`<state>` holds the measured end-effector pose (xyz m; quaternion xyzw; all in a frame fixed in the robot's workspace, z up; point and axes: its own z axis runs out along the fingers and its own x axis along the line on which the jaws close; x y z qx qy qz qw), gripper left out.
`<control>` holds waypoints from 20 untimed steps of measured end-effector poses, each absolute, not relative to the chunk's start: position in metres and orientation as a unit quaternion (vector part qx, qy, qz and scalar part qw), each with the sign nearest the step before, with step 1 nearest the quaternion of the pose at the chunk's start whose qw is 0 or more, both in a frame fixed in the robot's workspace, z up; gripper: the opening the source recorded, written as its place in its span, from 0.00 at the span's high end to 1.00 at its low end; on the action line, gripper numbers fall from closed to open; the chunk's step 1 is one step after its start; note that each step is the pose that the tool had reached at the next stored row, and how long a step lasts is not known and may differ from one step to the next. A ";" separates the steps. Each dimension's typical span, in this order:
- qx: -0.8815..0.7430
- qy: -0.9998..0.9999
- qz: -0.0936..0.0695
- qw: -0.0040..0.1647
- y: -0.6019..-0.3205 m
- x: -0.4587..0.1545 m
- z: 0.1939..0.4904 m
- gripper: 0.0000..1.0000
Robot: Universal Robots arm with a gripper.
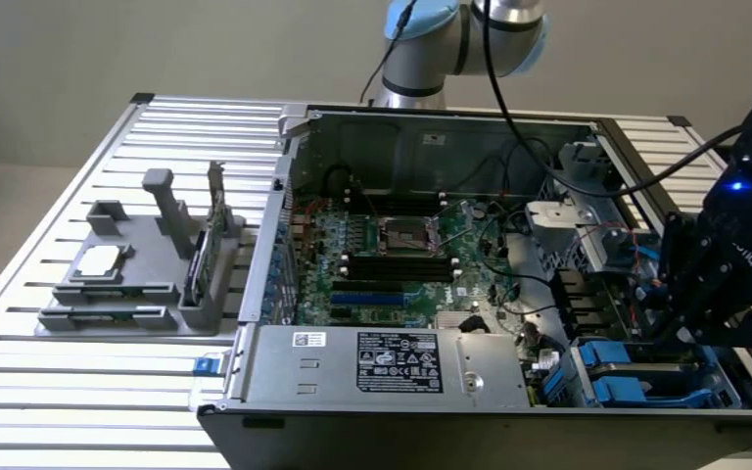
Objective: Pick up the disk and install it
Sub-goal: 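Insert the first disk wire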
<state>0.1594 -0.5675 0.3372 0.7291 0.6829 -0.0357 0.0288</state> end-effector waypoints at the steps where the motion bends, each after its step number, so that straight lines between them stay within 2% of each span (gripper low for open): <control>1: 0.730 0.682 -0.036 0.029 -0.568 0.160 0.337 0.83; 20: 0.737 0.675 -0.035 0.025 -0.568 0.161 0.337 0.83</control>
